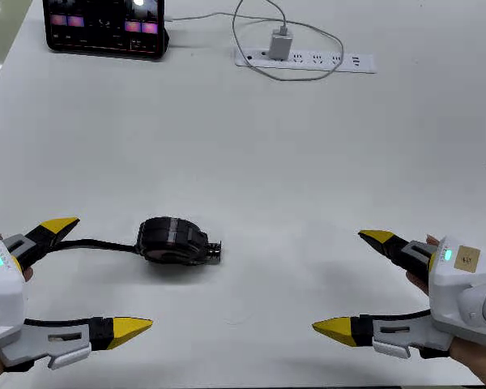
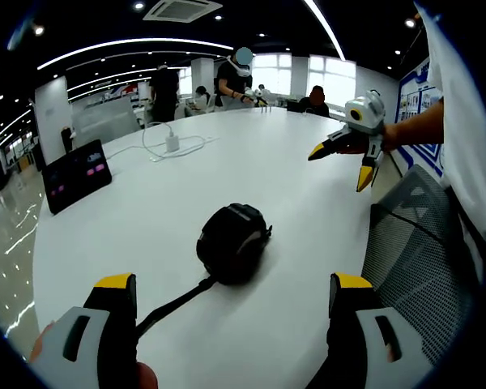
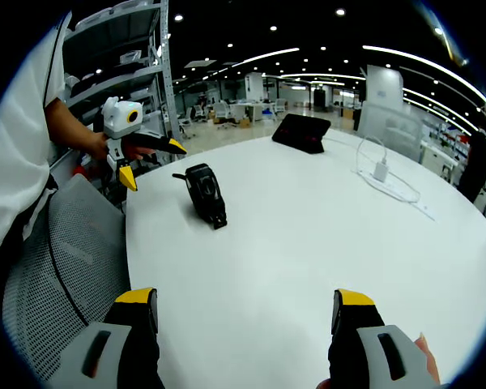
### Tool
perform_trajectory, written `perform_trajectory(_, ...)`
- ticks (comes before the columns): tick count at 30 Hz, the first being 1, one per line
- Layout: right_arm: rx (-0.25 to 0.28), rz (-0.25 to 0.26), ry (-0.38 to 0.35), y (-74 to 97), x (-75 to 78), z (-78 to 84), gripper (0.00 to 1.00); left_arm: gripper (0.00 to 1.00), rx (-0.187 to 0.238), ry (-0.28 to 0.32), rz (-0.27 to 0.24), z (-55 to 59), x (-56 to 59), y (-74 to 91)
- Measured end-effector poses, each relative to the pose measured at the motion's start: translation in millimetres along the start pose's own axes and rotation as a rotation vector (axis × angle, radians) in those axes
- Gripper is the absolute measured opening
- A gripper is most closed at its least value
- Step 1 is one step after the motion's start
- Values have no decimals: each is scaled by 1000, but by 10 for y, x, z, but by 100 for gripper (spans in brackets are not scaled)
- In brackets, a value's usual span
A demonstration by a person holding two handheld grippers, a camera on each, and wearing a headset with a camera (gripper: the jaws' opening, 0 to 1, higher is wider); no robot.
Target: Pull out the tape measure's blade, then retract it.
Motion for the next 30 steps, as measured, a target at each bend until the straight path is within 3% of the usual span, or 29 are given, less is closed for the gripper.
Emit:
perform_trajectory(17,-37,-4,-9,182,11,193,96,98,-30,-9,-1,94,-55,66)
perform_trajectory(30,-53,2,2,270,58,215,99,98,-39,-12,0,102,-66,99)
Point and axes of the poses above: the centre of the closed fingertips' face, and the gripper's own axes: y roughly backward along the fingers, x roughly to its right, z roughly out of its underside, the point moved 10 cm from there along y, roughly backward along the fingers, and after that the axes turned 10 degrees about y, right-handed, at the moved point
